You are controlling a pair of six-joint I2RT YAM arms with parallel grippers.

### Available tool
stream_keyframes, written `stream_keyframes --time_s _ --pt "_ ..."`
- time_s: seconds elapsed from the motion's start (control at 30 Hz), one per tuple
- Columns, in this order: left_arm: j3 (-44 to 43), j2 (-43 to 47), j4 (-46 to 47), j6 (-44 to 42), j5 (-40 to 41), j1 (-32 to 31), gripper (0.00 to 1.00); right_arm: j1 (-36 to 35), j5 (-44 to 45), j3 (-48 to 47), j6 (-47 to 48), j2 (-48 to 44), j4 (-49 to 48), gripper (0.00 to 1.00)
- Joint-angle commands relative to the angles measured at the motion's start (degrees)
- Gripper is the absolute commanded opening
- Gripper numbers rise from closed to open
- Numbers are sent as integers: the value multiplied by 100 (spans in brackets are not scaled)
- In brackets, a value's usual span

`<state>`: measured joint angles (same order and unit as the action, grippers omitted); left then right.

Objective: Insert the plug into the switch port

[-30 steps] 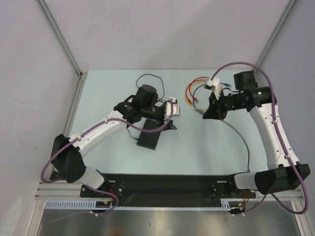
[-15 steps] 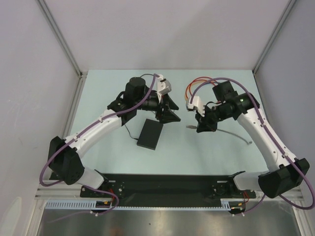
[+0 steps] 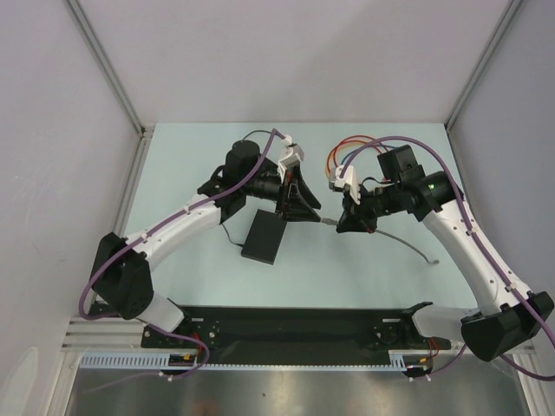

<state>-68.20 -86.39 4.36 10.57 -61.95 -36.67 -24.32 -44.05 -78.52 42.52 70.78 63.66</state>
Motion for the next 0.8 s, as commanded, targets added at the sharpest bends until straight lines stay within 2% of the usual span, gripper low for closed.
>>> stream_keyframes --time_s 0.0,0.07,0.33,0.43,0.47,0.53,0.67,0.77 --pt "79 35 443 235 -440 2 53 -21 -271 12 -156 -74 -275 0" --pt "88 26 408 218 -484 -16 50 -21 -297 21 -183 -73 -293 0" --pt "-34 -115 -14 121 -414 -42 50 -29 -376 3 -236 -100 -407 0" --pt "-70 -168 -32 217 -379 -51 42 -47 -394 -5 -244 -100 -442 0" --pt "-79 -176 -40 226 -388 -60 34 -64 -385 3 -244 -100 -468 0" --pt "-70 -168 -41 287 -388 -78 26 -64 -376 21 -218 -126 -477 0" --pt "53 -141 344 823 -458 -86 3 -143 -245 161 -122 -257 -635 0" --pt "254 -141 741 1420 -493 -86 0 -266 -34 381 1 -459 -828 2"
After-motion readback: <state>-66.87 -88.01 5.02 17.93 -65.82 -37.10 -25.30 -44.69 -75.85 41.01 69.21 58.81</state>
